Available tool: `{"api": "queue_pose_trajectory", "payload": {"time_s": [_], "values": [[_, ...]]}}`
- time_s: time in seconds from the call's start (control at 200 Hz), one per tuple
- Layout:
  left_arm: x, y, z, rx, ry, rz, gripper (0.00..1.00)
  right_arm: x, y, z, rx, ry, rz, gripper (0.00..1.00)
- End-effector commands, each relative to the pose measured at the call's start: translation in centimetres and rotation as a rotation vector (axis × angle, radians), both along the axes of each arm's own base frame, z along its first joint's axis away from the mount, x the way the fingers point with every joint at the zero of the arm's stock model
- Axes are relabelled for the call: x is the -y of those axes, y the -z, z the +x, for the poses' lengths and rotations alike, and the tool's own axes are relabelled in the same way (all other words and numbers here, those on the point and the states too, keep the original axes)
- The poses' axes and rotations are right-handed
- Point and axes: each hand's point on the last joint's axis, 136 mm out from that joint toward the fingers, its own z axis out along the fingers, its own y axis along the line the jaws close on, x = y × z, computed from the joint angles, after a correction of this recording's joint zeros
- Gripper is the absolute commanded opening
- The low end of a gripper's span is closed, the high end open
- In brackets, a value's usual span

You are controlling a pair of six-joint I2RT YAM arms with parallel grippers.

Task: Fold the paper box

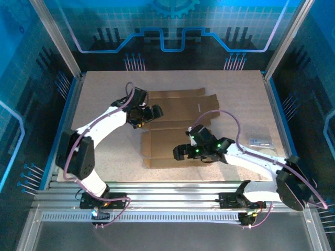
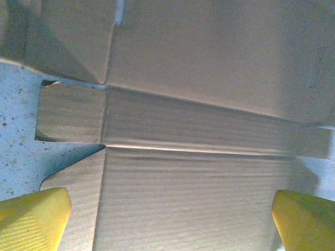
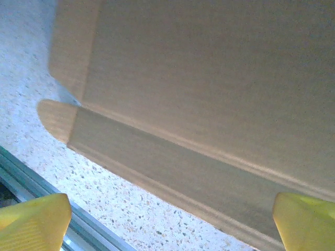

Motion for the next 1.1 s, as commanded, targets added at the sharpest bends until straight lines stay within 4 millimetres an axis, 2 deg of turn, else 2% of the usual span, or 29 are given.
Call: {"api": "queue_pose_trajectory", "payload": {"time_s": [0.0,0.1,0.21,0.285,0.38,0.565,0.695,0.811,0.971,1.096], "values": [[0.0,-1.1,-0.7,0.048,0.052,-0.064,0.99,1.2,-2.5,1.5,0.113,-0.028,-0.009,1.00],[-0.6,-1.4,-0.8,0.071,0.033,-0.119,0.99,1.7,-5.0,2.5,0.225,-0.042,-0.010,1.00],[-1.2,-1.9,-1.5,0.098,0.019,-0.122,0.99,2.9,-7.0,3.5,0.263,0.016,0.005,1.00],[-1.4,-2.1,-2.1,0.101,0.018,-0.120,0.99,3.5,-7.8,4.0,0.280,0.039,0.034,1.00],[-1.9,-1.7,-2.7,0.140,0.018,-0.112,0.99,4.1,-7.9,4.2,0.290,0.046,0.045,1.00],[-2.7,-0.8,-4.4,0.212,0.022,-0.115,0.99,4.7,-6.3,4.8,0.266,0.093,0.051,1.00],[-2.8,-0.8,-4.6,0.261,0.051,-0.105,0.99,4.5,-4.9,5.1,0.239,0.104,0.046,1.00],[-3.8,0.0,-4.6,0.191,0.011,-0.081,0.99,4.0,-3.1,5.4,0.189,0.118,0.049,1.00],[-3.2,1.6,-4.2,0.078,0.048,-0.097,0.99,2.6,-1.0,5.4,0.141,0.085,0.022,1.00],[-3.5,2.1,-3.3,0.062,0.059,-0.060,0.99,1.4,0.3,5.6,0.104,0.089,0.038,1.00]]}}
